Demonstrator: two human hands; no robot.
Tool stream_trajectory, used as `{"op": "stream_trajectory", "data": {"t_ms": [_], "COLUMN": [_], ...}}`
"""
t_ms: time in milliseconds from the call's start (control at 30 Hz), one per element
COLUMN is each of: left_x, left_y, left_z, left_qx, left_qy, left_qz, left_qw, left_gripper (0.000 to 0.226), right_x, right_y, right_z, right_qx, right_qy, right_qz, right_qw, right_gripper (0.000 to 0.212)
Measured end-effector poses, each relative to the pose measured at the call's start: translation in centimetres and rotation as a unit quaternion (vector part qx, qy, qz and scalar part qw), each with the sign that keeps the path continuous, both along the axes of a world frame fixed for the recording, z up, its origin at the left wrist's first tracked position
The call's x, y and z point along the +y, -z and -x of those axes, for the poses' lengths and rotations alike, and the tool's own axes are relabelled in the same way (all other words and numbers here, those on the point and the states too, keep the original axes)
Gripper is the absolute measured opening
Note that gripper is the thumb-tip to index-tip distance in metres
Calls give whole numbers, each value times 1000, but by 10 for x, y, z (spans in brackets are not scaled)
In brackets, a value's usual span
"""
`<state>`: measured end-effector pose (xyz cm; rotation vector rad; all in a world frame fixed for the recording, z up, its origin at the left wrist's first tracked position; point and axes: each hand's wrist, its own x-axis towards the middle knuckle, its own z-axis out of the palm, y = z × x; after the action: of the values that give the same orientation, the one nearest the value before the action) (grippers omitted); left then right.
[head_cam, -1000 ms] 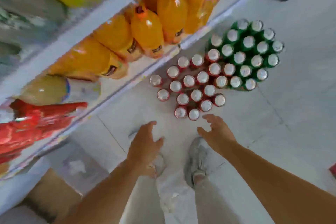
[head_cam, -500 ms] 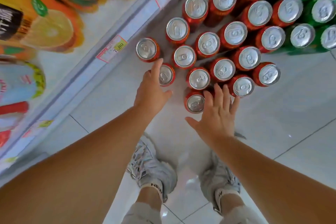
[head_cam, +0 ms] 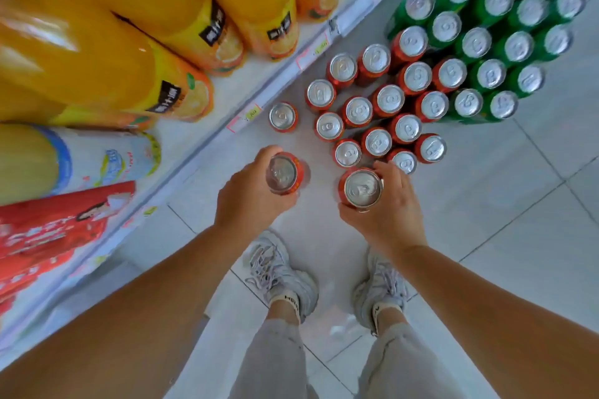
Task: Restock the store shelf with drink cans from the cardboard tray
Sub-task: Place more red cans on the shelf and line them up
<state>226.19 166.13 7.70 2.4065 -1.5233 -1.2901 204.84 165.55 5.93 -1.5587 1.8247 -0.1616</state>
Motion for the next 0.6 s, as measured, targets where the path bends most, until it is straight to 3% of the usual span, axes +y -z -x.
{"op": "stream_trajectory", "data": {"t_ms": [67, 233, 433, 600], "left_x": [-1, -5, 12, 56], "left_y": [-77, -289, -513, -650], "left_z": [-4, -18, -49, -56], "left_qx": [18, 70, 99, 95], "left_qy": [4, -34, -77, -175], "left_qz": [11, 102, 237, 351], "left_qw": [1000, 992, 963, 915], "left_gripper": [78, 76, 73, 77], "right_x": [-14, -50, -60, -38], "right_y": [-77, -289, -514, -642], "right_z": [-5, -20, -44, -81], "right_qx": [-28, -112, -231, -325], "right_qy": [38, 37, -36, -139], "right_qz": [-36, -12, 37, 87], "right_qw": [998, 993, 971, 931], "right_gripper": [64, 64, 61, 62]}}
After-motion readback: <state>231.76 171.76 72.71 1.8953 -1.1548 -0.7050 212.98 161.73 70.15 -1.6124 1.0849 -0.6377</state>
